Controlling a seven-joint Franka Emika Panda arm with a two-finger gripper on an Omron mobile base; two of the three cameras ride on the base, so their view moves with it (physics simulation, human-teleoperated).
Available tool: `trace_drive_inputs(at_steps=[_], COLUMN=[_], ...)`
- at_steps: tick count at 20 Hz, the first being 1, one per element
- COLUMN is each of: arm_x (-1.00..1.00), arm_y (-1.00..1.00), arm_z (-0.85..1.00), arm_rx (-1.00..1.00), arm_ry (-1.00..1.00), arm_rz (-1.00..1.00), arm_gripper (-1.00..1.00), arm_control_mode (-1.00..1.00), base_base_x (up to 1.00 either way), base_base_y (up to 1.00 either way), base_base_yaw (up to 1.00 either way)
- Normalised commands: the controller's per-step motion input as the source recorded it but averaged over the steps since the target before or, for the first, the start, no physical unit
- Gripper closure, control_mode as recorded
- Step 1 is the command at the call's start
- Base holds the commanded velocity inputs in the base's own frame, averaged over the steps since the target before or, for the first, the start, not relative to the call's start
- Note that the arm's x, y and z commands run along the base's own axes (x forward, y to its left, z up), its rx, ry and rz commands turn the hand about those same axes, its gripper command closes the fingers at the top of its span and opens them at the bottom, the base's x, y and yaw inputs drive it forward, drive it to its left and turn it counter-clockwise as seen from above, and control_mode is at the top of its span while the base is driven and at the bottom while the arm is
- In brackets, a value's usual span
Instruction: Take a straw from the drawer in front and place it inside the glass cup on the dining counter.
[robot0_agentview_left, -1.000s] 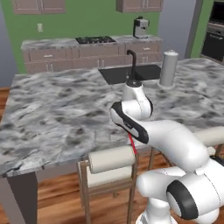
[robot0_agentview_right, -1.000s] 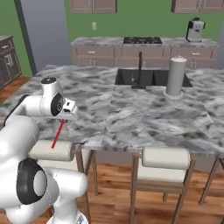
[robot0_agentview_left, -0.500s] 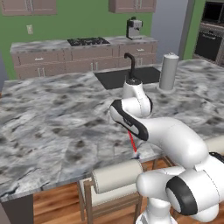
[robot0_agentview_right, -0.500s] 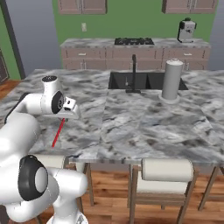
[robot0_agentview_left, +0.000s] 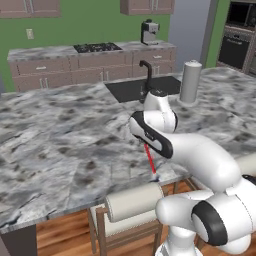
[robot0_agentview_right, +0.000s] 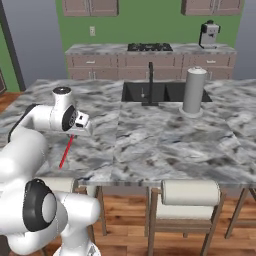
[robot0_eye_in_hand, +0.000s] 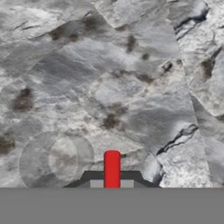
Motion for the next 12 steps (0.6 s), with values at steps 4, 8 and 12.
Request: trace_drive_inputs(at_steps=[4, 8, 12], arm_x=[0.13, 0.21, 0.08], arm_y=[0.0, 0.01, 0.0], arm_z=[0.08, 0.08, 0.12], arm_rx=[0.26, 0.22, 0.18], arm_ry=[-0.01, -0.04, -0.1], arm_rz=[0.25, 0.24, 0.21], arm_gripper=[1.0, 1.0, 1.0], arm_control_mode=[-1.0, -1.0, -1.0], base_base_x=[0.0, 0.0, 0.0], base_base_y=[0.0, 0.0, 0.0], base_base_yaw=[0.0, 0.0, 0.0])
